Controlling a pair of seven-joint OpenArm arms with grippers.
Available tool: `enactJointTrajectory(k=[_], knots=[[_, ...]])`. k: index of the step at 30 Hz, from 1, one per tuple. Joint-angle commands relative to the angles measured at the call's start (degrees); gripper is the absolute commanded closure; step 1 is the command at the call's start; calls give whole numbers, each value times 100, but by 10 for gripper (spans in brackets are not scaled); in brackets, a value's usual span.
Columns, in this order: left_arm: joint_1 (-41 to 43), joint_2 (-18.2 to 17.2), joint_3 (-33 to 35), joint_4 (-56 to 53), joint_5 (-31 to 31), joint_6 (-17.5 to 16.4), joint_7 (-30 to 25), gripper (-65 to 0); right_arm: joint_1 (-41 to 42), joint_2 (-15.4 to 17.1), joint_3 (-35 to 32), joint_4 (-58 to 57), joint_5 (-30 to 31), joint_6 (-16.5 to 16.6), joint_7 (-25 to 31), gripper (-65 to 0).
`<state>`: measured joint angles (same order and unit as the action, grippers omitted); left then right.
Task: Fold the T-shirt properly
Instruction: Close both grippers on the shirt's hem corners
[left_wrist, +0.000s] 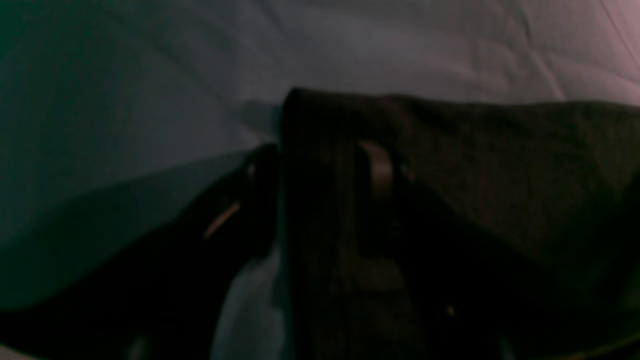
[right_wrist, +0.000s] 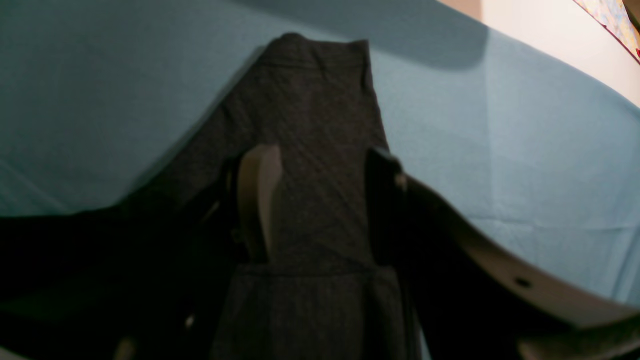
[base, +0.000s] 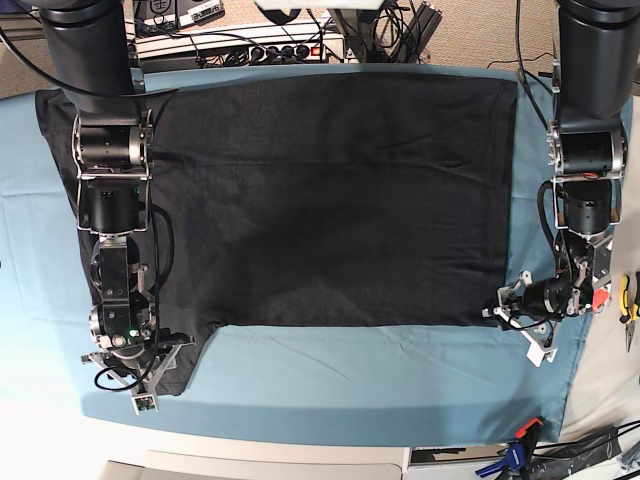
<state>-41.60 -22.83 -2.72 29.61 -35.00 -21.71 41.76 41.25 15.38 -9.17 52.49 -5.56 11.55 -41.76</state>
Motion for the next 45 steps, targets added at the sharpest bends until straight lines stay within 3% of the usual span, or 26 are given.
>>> enactJointTrajectory(k=[1,9,19,43,45], knots=[[-186,-94,-26,85,20,-39,-63,-266,223,50,17,107,-28,-70,125,-274],[-55,-66,-125,85,-83,-33,-22,-266,221,52,17,107,-31,-70,114,-274],[212,-68,-1482,0,-407,-125,133,-266,221,50,15,107,-26,-70,120,-274],[205,212,-1305,0,-444,-216,236,-266,173,52,15,107,-31,-68,146,-274],[205,203,-1305,0,-444,-219,227,-237,157,52,15,107,-31,-68,146,-274]])
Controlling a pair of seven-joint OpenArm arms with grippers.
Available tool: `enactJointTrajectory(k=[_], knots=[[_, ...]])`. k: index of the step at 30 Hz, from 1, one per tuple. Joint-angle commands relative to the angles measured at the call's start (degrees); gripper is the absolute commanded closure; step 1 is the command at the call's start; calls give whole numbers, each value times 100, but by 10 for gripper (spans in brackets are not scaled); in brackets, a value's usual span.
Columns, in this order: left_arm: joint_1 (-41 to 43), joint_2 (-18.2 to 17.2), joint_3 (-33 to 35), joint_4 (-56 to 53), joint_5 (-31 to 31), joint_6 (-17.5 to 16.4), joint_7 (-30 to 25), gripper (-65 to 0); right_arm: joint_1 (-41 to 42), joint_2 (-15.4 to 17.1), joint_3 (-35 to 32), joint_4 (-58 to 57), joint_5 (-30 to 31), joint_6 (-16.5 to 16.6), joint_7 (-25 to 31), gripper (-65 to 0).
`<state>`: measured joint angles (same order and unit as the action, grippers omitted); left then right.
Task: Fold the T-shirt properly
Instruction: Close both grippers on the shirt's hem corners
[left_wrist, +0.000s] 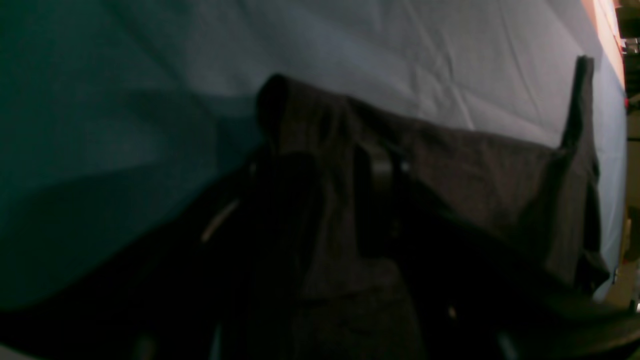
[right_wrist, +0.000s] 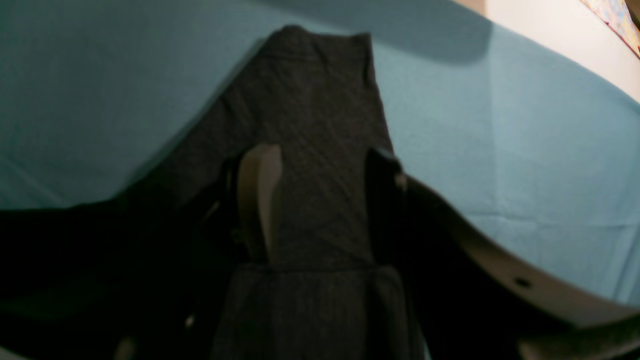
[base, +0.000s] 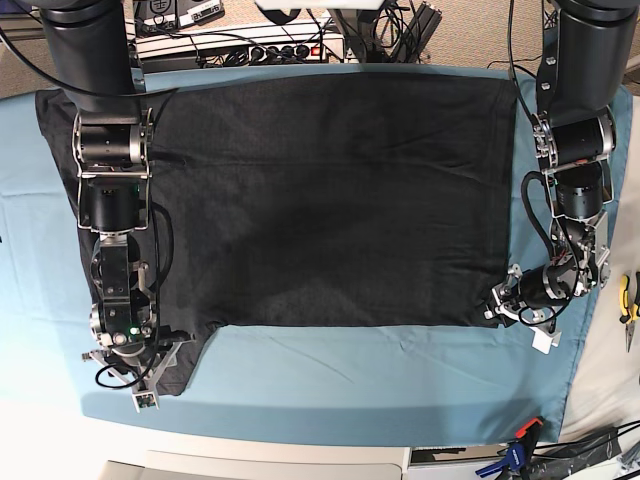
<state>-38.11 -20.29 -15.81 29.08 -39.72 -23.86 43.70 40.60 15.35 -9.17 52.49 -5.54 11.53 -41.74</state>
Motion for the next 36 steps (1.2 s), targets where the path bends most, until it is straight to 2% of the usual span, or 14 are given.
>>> enactJointTrajectory(k=[1,7,8,16,20,23,25,29,33,36], knots=[[-144,-57,4,52,28,-4,17,-203,225,55,15,107,-33,-66,144,-274],[-146,-101,4,52,28,-7,-48,-15,227,59,15,107,-35,-66,151,-274],[-146,-103,4,55,31,-17,-70,0,227,70,15,107,-33,-66,162,-274],[-144,-116,4,52,157,-85,-175,0,227,199,26,107,-208,-83,326,-274],[-144,-114,4,55,157,-85,-175,0,229,389,251,107,-203,-691,343,-274],[-144,-114,4,55,155,-87,-175,0,229,496,922,105,-170,-734,372,-274],[-144,-114,4,55,155,-87,-173,0,227,564,1443,101,120,-651,380,-274],[-144,-111,7,55,155,-90,-173,0,245,697,2345,-199,708,-227,560,-275],[-144,-111,7,52,155,-96,-173,0,245,796,3053,-863,1307,133,973,-275],[-144,-111,7,55,127,-197,-173,0,247,813,3421,-1318,1729,229,1134,-275]])
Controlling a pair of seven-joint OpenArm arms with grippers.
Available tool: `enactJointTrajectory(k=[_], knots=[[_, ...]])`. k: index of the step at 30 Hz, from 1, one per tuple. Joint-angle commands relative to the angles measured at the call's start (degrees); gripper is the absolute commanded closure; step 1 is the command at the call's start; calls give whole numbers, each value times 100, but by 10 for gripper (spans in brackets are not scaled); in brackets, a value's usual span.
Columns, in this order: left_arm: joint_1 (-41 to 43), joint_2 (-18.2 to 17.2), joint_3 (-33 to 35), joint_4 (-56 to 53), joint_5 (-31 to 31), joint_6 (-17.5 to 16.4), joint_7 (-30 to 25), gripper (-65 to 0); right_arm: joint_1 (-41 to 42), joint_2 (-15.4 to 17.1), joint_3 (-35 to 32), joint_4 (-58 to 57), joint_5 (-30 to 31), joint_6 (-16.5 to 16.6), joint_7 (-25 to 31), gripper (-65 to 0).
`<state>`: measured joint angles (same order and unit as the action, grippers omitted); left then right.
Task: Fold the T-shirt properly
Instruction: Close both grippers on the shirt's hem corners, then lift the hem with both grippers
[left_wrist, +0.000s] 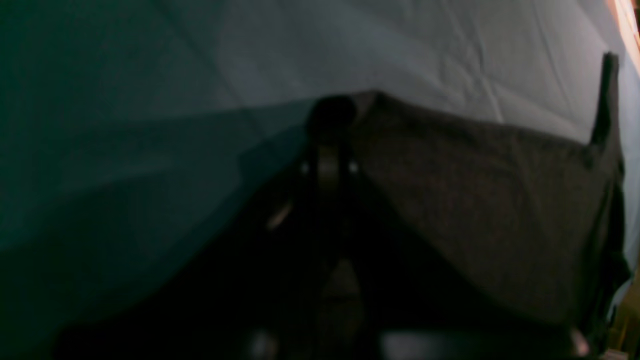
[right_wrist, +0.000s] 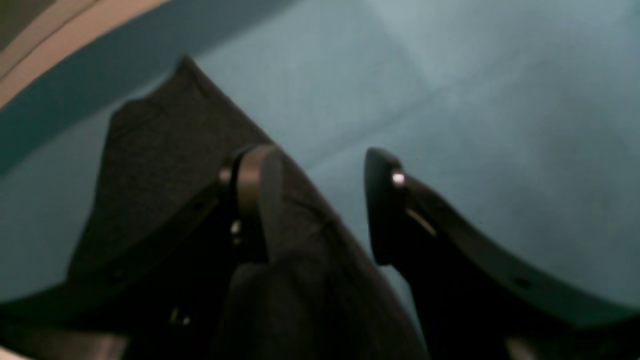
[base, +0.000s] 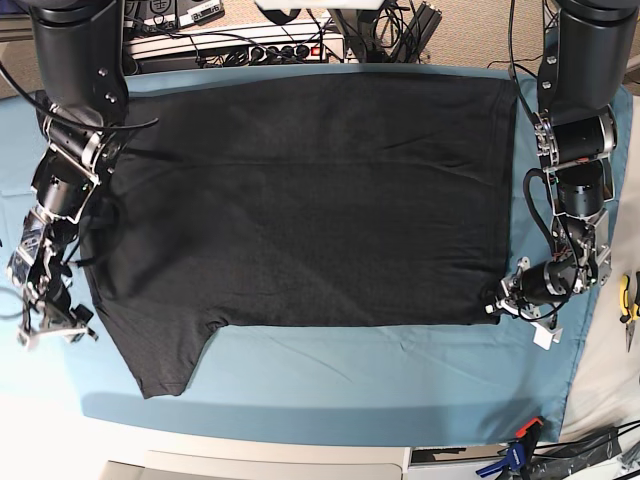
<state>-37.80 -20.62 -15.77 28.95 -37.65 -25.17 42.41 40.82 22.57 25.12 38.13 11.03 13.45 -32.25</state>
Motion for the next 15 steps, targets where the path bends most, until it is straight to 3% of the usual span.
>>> enactJointTrajectory(k=[1,7,15], knots=[[-175,-79,2,68,-105,-66,-42,0,225,94,74,-11,162,57,234,-275],[-175,-79,0,68,-98,-66,-44,0,345,94,225,-522,94,52,361,-275],[-175,-81,0,68,-138,-66,-42,0,409,92,225,-859,-894,26,909,-274]])
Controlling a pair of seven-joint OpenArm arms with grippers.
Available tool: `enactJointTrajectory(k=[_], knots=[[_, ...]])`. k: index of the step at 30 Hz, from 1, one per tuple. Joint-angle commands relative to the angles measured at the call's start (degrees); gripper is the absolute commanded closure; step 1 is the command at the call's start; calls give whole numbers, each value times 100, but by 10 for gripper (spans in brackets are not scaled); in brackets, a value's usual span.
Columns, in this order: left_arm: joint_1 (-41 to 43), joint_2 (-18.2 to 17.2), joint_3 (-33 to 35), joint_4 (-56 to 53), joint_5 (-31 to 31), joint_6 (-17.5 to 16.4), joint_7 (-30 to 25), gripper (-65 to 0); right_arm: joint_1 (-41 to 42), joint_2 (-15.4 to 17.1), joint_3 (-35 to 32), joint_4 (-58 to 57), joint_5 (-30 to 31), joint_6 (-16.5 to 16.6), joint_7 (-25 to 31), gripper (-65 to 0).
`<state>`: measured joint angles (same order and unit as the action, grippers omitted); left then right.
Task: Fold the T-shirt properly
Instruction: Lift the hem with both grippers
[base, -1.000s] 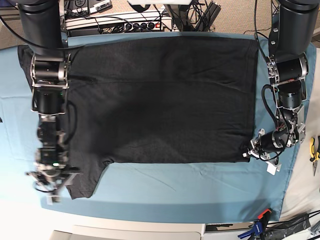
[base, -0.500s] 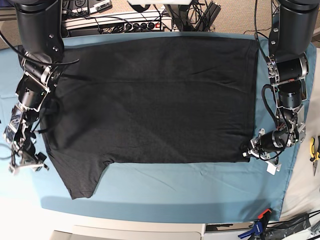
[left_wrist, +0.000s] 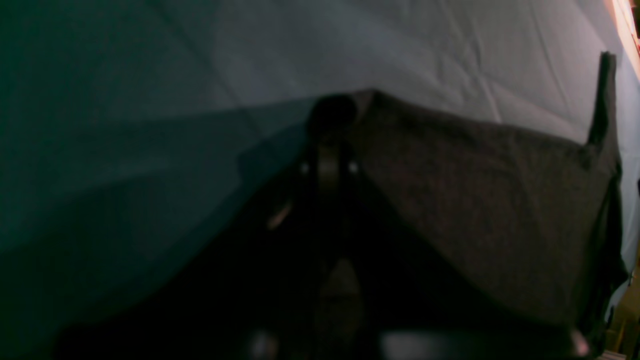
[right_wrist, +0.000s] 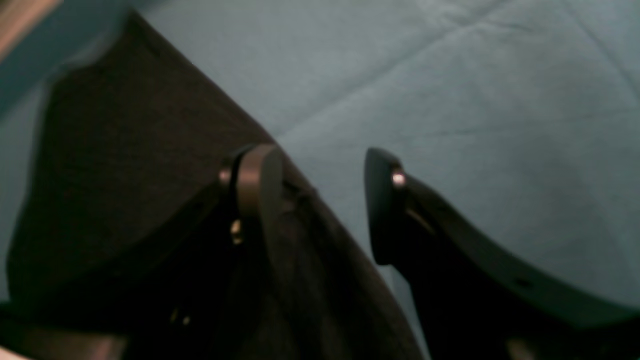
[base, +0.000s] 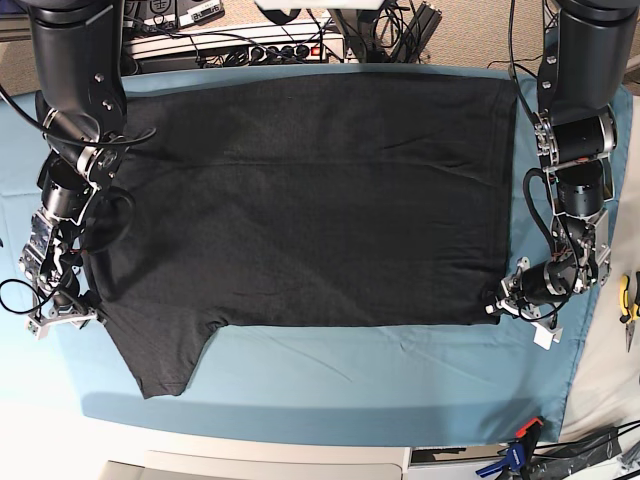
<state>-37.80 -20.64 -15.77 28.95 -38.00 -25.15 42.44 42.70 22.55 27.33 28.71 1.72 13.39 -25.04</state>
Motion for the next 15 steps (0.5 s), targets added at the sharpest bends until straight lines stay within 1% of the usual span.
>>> enactJointTrajectory(k=[1,3,6,9,15], knots=[[-175,-79,2,68,-103,-76,-44,0,221,94,4,87,-37,33,238,-274],[-175,-79,2,68,-105,-131,-44,0,221,94,4,87,-116,31,278,-274],[-175,-76,2,68,-105,-173,-44,0,219,94,4,85,-50,22,212,-274],[-175,-79,0,68,-127,-173,-42,0,203,87,4,74,243,-164,4,-274],[-175,-79,0,68,-190,-177,-22,0,44,79,4,42,229,-184,90,-274]])
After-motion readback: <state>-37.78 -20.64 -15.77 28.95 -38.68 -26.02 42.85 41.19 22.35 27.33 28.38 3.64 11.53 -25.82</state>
